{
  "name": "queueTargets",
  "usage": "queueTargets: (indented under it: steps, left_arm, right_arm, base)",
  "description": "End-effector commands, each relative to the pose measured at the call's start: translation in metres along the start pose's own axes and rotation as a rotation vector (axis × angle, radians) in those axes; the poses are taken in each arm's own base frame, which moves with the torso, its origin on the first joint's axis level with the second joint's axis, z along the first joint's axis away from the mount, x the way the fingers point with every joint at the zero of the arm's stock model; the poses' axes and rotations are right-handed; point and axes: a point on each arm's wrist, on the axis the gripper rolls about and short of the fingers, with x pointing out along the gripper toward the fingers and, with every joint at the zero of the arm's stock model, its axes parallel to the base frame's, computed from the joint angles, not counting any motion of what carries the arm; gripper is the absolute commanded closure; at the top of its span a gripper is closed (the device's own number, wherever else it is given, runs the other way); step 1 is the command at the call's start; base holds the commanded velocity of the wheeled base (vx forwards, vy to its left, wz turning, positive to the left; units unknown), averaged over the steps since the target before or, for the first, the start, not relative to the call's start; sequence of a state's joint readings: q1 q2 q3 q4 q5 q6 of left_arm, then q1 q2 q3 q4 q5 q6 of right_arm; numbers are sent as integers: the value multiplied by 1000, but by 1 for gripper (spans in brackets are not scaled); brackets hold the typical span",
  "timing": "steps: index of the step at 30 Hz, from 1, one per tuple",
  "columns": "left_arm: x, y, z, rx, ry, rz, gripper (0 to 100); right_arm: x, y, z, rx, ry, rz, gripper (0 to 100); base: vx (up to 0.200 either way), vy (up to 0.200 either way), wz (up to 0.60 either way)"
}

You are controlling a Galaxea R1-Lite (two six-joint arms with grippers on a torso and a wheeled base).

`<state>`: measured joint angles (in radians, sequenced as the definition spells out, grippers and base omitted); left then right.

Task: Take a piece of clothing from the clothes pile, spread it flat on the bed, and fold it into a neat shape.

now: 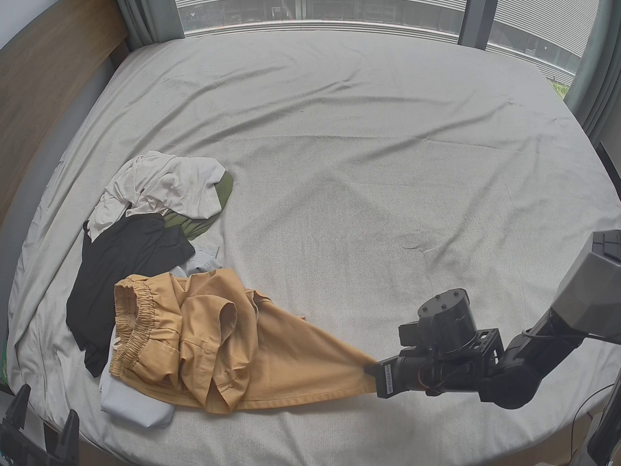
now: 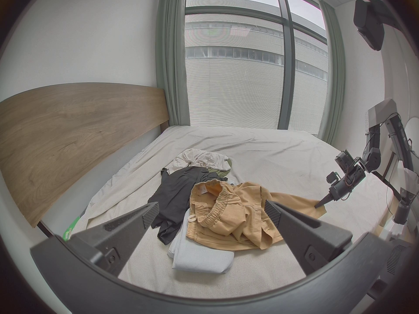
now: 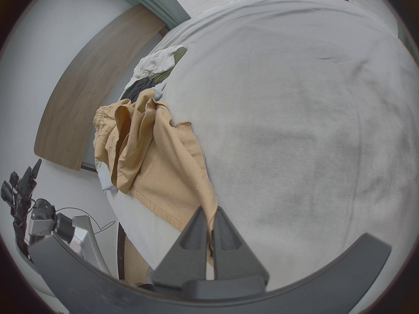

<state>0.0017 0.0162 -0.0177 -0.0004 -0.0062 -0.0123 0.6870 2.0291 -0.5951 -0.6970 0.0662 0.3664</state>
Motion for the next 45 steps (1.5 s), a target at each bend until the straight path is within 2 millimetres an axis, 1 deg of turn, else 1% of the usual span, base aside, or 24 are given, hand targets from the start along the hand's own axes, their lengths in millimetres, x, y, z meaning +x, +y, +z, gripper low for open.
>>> queueTargets:
  steps: [1, 3, 4, 7, 8, 14, 16, 18, 26, 28, 35, 45]
  left_arm:
    - [0, 0, -5, 0, 0, 0, 0]
    - [0, 0, -5, 0, 0, 0, 0]
    - [0, 0, -5, 2, 0, 0, 0]
    - [0, 0, -5, 2, 0, 0, 0]
    - [0, 0, -5, 2, 0, 0, 0]
    - [0, 0, -5, 2, 0, 0, 0]
    - [0, 0, -5, 2, 0, 0, 0]
    - [0, 0, -5, 2, 0, 0, 0]
    - [0, 0, -5, 3, 0, 0, 0]
    - [0, 0, -5, 3, 0, 0, 0]
    - [0, 0, -5, 5, 0, 0, 0]
    - [0, 0, -5, 5, 0, 0, 0]
  right_arm:
    - [-17, -10, 0, 23, -20, -25, 100]
    - [-20, -12, -1, 29, -18, -32, 100]
    - [-26, -16, -3, 38, -21, -42, 100]
    - [-32, -19, -2, 44, -29, -49, 100]
    - [-38, -23, -4, 52, -33, -57, 100]
    - [-50, -36, -9, 87, -35, -95, 100]
    - [-50, -36, -9, 87, -35, -95, 100]
    - [-60, -44, -13, 107, -37, -118, 100]
    - [-75, -57, -17, 144, -53, -158, 100]
    - [-81, -62, -21, 160, -53, -175, 100]
    - [-88, -72, -31, 186, -30, -209, 100]
    - [-97, -84, -36, 226, -38, -250, 100]
  base:
    - [0, 0, 0]
    - [0, 0, 0]
    - [0, 0, 0]
    - [0, 0, 0]
    - [0, 0, 0]
    - [0, 0, 0]
    - [0, 0, 0]
    - [0, 0, 0]
    - [0, 0, 0]
    - [0, 0, 0]
    - [0, 0, 0]
    - [0, 0, 0]
